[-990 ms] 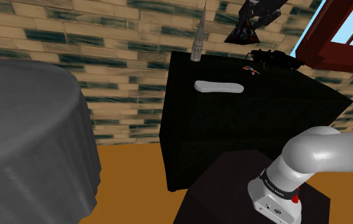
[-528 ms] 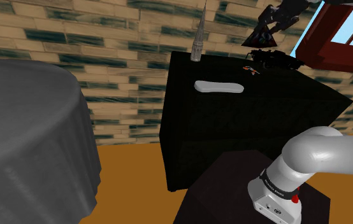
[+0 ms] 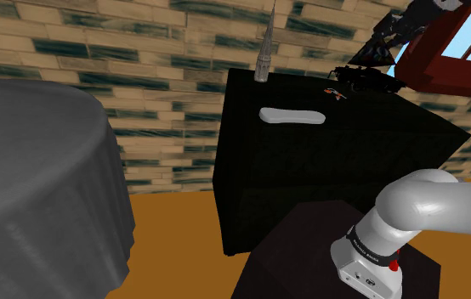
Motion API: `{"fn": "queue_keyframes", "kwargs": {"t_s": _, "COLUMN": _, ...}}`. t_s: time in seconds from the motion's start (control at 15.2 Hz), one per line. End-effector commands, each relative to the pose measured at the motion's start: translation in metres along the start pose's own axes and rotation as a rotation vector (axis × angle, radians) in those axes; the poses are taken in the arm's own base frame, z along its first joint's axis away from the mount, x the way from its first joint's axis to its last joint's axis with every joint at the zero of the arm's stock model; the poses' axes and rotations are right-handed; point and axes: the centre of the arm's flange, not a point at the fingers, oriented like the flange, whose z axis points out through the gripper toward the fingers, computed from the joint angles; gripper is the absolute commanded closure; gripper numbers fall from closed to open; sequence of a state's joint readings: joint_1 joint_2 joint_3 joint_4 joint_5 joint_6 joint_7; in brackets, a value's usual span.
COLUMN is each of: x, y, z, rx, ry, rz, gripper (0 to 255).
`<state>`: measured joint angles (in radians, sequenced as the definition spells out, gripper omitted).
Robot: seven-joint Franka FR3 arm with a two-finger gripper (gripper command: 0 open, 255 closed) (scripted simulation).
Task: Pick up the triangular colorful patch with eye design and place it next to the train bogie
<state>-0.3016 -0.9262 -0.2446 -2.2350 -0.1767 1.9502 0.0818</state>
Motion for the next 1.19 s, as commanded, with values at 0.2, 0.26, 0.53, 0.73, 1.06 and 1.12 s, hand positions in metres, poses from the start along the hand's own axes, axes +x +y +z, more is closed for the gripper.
{"fn": "queue_keyframes", "kwargs": {"t_s": 0.2, "x": 0.001, "y": 0.069, "z": -0.004, "rx": 0.0, "ry": 0.001, "rz": -0.001, "gripper": 255}}
{"fn": "queue_keyframes", "kwargs": {"t_s": 0.26, "x": 0.002, "y": 0.082, "z": -0.005, "rx": 0.0, "ry": 0.001, "rz": -0.001, "gripper": 255}}
{"fn": "queue_keyframes", "kwargs": {"t_s": 0.53, "x": 0.004, "y": 0.135, "z": -0.008, "rx": 0.0, "ry": 0.001, "rz": -0.001, "gripper": 255}}
{"fn": "queue_keyframes", "kwargs": {"t_s": 0.73, "x": 0.005, "y": 0.165, "z": -0.01, "rx": 0.0, "ry": 0.001, "rz": -0.001, "gripper": 255}}
{"fn": "queue_keyframes", "kwargs": {"t_s": 1.06, "x": -0.01, "y": 0.166, "z": 0.012, "rx": 0.0, "ry": 0.001, "rz": -0.001, "gripper": 255}}
{"fn": "queue_keyframes", "kwargs": {"t_s": 1.12, "x": -0.014, "y": 0.167, "z": 0.016, "rx": 0.0, "ry": 0.001, "rz": -0.001, "gripper": 255}}
